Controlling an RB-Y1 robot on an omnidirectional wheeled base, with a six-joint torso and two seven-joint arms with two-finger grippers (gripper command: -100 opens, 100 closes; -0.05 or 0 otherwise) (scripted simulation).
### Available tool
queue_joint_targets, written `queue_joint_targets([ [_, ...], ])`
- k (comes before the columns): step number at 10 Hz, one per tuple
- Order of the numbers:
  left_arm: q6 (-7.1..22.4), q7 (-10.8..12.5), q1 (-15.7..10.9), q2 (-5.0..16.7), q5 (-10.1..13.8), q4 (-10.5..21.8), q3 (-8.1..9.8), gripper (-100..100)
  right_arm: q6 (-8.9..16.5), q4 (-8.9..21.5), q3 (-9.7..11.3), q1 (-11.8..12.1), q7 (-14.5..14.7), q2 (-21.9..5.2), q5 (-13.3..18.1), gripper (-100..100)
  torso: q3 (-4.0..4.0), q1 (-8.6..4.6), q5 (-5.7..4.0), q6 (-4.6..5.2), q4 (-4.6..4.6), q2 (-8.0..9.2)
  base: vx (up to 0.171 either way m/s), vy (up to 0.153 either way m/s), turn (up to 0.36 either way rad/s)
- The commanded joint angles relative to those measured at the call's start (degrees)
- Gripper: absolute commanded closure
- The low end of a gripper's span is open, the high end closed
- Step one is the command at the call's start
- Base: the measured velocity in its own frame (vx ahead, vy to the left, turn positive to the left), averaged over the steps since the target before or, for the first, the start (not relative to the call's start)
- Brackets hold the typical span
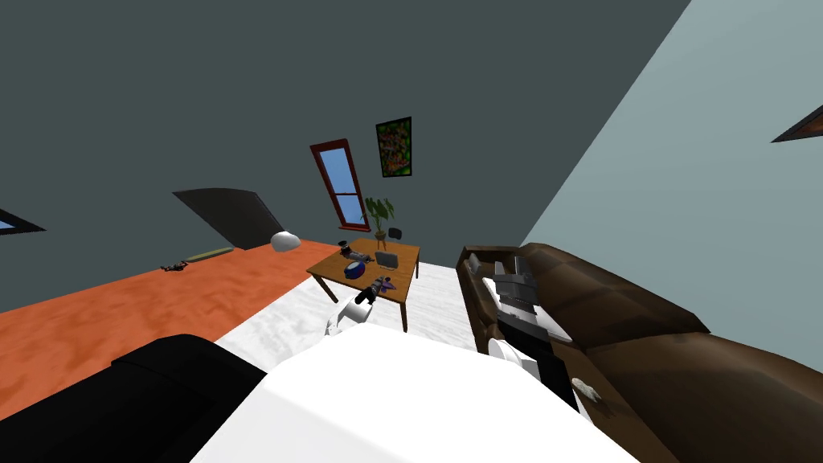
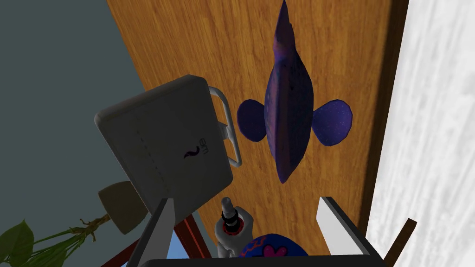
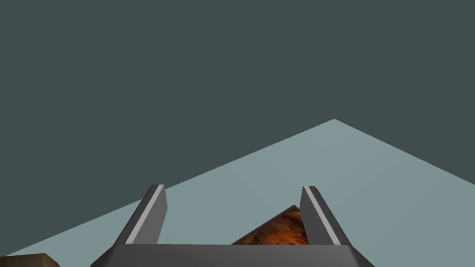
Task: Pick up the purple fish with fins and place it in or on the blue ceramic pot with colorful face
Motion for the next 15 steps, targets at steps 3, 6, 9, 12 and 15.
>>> queue_joint_targets([
  [3,4.65,-0.01,-0.81,0.91,0.38,1.49,-0.32,-100,0.0,0.0,0.0,0.0,0.0,0.0,0.0,0,0.0,0.0,0.0,0.0,0.0,0.0,0.014,-0.002,-0.047],
  [6,5.3,-0.02,-1.0,0.9,0.31,1.72,-0.37,0,0.0,0.0,0.0,0.0,0.0,0.0,0.0,0,0.02,0.0,0.0,-0.01,0.01,0.04,0.004,-0.001,-0.017],
  [9,2.72,-0.24,-2.34,0.09,-0.08,5.74,0.03,-100,0.0,0.0,0.0,0.0,0.0,0.0,0.0,0,-0.04,0.04,0.01,0.0,-0.01,-0.08,0.037,0.008,-0.019],
  [12,2.56,-0.27,-2.52,0.06,-0.05,6.08,0.08,100,0.0,0.0,0.0,0.0,0.0,0.0,0.0,0,-0.01,0.03,0.0,-0.01,-0.01,-0.02,0.017,0.006,-0.005],
  [15,2.6,-0.25,-2.51,0.06,-0.04,6.08,0.09,100,0.0,0.0,0.0,0.0,0.0,0.0,0.0,0,0.04,-0.02,-0.01,0.0,0.02,0.06,-0.001,0.0,0.004],
])
